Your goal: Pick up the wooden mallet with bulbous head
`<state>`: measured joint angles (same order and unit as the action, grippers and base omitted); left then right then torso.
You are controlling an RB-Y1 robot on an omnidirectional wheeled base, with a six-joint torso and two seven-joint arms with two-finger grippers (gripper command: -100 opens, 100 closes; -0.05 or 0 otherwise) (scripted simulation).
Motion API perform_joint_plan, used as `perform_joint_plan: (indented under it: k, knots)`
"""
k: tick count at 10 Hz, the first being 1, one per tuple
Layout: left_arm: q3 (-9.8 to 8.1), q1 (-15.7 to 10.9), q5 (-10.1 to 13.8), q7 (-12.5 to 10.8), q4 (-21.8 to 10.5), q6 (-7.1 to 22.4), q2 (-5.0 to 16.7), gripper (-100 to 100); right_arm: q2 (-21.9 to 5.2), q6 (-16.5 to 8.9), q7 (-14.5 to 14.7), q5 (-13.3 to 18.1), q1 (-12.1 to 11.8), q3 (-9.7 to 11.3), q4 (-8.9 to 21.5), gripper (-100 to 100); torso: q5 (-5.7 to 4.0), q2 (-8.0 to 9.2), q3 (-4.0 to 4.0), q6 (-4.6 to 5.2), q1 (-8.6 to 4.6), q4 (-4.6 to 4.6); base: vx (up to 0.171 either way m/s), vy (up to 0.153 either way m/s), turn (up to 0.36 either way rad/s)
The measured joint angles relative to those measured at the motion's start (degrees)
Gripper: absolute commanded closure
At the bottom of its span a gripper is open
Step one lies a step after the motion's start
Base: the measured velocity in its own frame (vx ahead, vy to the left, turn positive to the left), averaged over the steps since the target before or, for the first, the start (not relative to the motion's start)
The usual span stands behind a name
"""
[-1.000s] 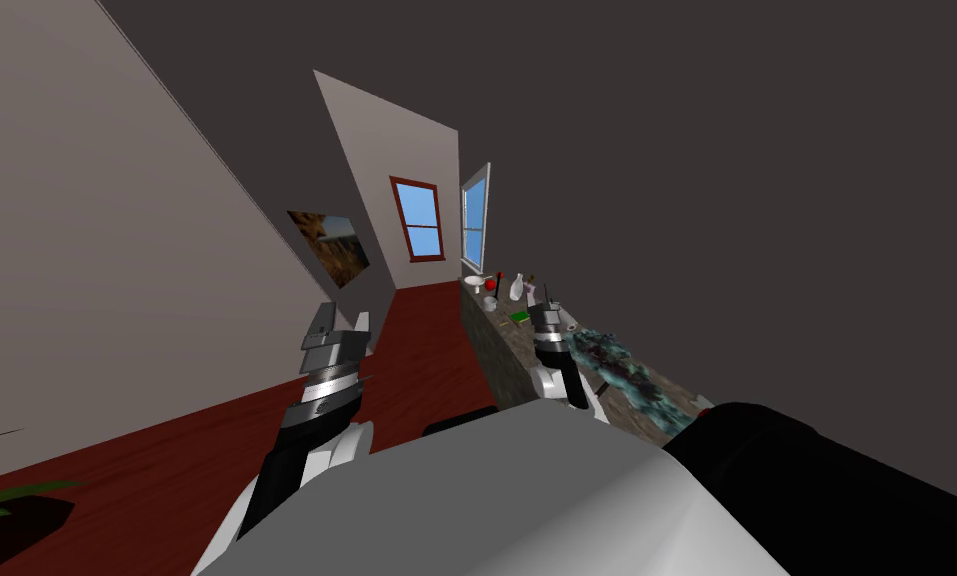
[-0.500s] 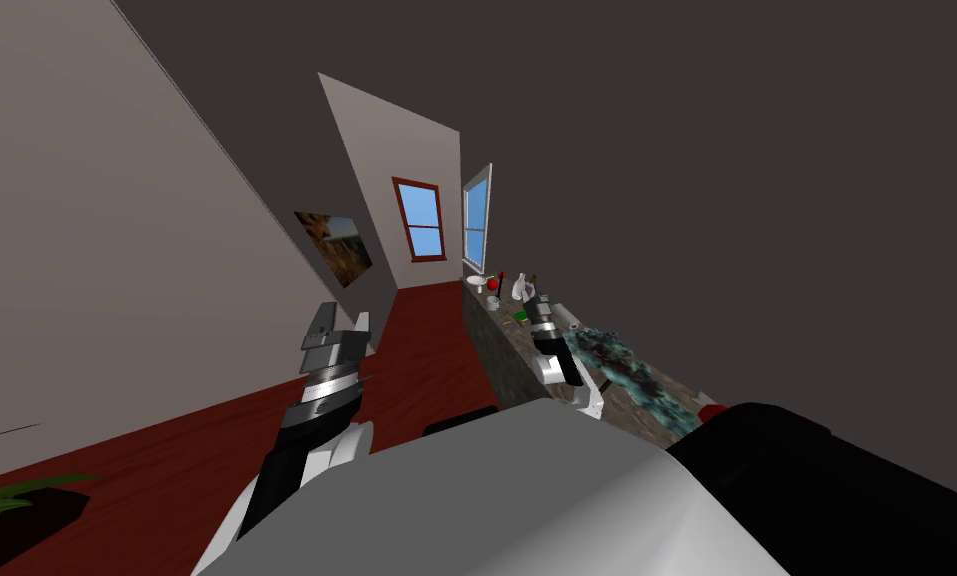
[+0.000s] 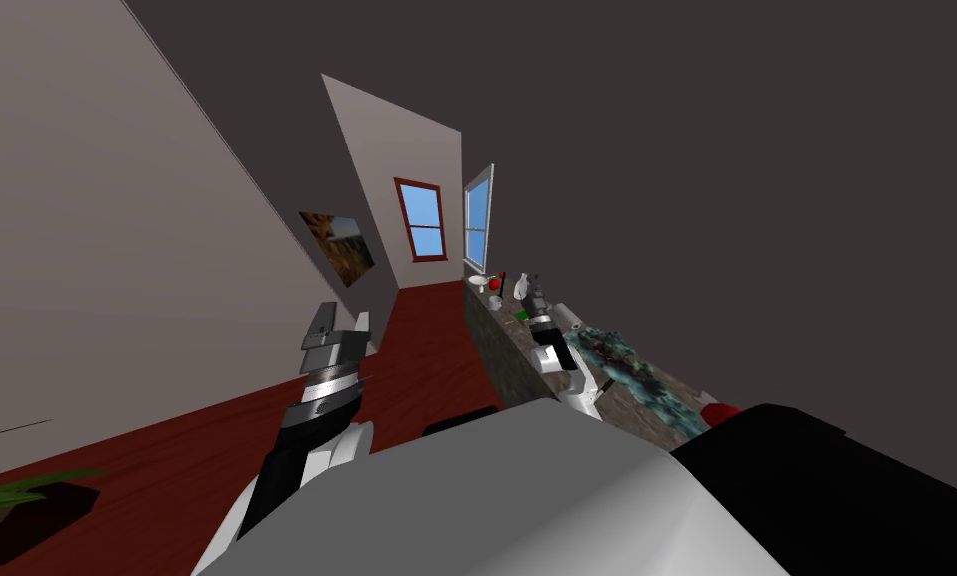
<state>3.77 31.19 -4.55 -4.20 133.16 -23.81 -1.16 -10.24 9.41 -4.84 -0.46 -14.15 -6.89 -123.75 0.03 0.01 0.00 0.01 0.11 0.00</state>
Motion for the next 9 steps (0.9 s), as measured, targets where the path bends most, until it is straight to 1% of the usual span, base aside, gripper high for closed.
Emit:
perform_joint_plan:
  k: [2,3,4,5,6,8,9]
  knots:
    - [0.00,0.00,0.00,0.00,0.00,0.00,0.00,0,-0.50,-3.19,-0.38,0.27,2.72,-0.82,1.89,-100,0.00,-0.03,-0.02,0.00,0.01,-0.01,-0.003,0.039,0.007]
    - [0.00,0.00,0.00,0.00,0.00,0.00,0.00,0,-1.04,-4.64,-0.82,0.26,4.28,-1.58,3.11,-100,0.01,-0.02,-0.01,-0.01,0.03,0.00,-0.006,0.035,0.004]
    - [0.00,0.00,0.00,0.00,0.00,0.00,0.00,0,-0.92,-6.40,-0.96,0.47,5.02,-1.73,3.27,-100,0.01,-0.01,0.00,0.00,0.02,0.00,-0.008,0.043,0.010]
    - [0.00,0.00,0.00,0.00,0.00,0.00,0.00,0,-1.21,-8.03,-1.29,0.57,6.39,-2.37,4.24,-100,0.01,-0.01,0.00,0.00,0.04,0.00,-0.003,0.039,0.005]
    - [0.00,0.00,0.00,0.00,0.00,0.00,0.00,0,-1.50,-10.09,-1.61,0.58,7.54,-2.84,4.51,-100,0.01,-0.01,-0.01,0.00,0.03,0.00,0.006,0.046,0.013]
    - [0.00,0.00,0.00,0.00,0.00,0.00,0.00,0,-2.04,-13.64,-2.39,0.69,10.55,-4.05,7.12,-100,0.00,-0.05,-0.03,0.00,0.01,-0.01,0.002,0.022,0.002]
    - [0.00,0.00,0.00,0.00,0.00,0.00,0.00,0,-1.93,-14.81,-2.43,0.80,10.93,-4.10,7.42,-100,-0.01,-0.03,-0.02,0.01,-0.06,-0.01,0.000,0.019,0.013]
